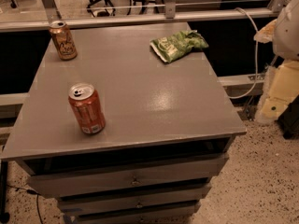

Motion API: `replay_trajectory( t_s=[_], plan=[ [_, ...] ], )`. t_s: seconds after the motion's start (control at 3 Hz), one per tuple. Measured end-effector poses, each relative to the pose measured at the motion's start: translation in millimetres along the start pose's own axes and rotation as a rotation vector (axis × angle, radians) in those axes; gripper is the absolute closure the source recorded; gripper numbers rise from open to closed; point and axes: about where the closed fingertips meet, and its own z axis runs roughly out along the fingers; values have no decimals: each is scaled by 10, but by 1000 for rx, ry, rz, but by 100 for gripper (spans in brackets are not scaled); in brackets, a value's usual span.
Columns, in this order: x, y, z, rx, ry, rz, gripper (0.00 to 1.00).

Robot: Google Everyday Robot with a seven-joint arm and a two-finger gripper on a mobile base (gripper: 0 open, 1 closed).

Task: Knock coke can over

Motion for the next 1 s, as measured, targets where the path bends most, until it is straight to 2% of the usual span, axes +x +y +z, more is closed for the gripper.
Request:
replay_trajectory(
  t_s=[0.33, 0.67, 1.0],
  plan=[
    [0, 0, 0, 0, 0, 0, 0],
    [-122, 36, 125, -8, -48, -17, 0],
    [-405, 123, 514, -58, -160, -59, 0]
  ],
)
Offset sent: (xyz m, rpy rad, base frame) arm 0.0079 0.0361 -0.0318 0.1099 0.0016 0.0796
